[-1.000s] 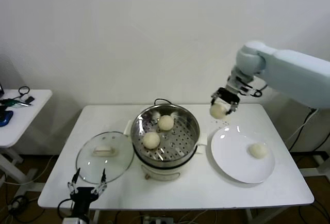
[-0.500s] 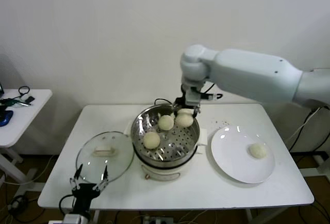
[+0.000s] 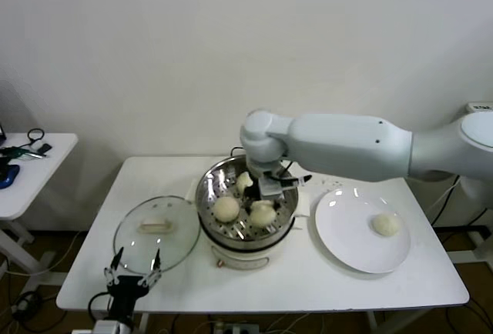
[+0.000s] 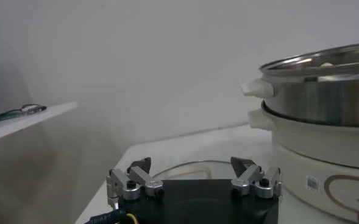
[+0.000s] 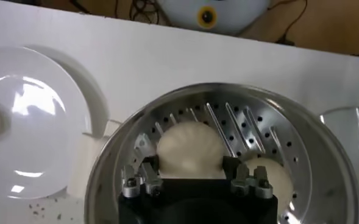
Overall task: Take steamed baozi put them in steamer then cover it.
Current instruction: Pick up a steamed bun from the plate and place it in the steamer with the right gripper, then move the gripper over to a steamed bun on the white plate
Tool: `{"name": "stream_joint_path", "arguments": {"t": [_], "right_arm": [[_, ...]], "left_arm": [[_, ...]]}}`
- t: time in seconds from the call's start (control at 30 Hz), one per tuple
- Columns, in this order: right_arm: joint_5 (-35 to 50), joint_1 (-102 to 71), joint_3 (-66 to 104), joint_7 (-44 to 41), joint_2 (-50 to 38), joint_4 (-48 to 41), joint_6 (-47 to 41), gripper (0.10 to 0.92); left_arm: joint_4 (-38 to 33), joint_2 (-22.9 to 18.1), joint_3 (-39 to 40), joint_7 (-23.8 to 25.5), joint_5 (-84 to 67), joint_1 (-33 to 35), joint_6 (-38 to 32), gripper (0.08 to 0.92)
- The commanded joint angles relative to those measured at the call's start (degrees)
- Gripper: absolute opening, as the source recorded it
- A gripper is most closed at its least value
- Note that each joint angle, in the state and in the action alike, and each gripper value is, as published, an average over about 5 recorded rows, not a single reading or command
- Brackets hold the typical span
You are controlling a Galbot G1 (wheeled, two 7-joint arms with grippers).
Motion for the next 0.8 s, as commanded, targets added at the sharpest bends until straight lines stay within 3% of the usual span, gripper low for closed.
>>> {"name": "stream_joint_path", "arguments": {"t": [0.03, 0.2, 0.47, 0.8], "right_arm": [[-0.93, -2.31, -1.24, 0.50, 1.29, 1.90, 0.68, 0.679], [-1.27, -2.87, -1.23, 1.30, 1.71, 1.26, 0.91, 0.686], [-2.20, -2.14, -0.90, 1.83, 1.82, 0.79, 1.23, 0.816], [1.16, 4.26, 1.13, 1.83, -3.38, -2.48, 1.94, 0.823]], "left_arm": [[0.44, 0.16, 0.07, 0.04, -0.33, -0.07, -0.15, 0.823], [0.67, 0.26, 0.01, -0.01, -0.23, -0.04, -0.15, 0.823], [0.99, 0.64, -0.29, -0.06, -0.29, 0.10, -0.27, 0.823], [1.04, 0.61, -0.35, -0.05, -0.18, 0.67, -0.62, 0.823]]}}
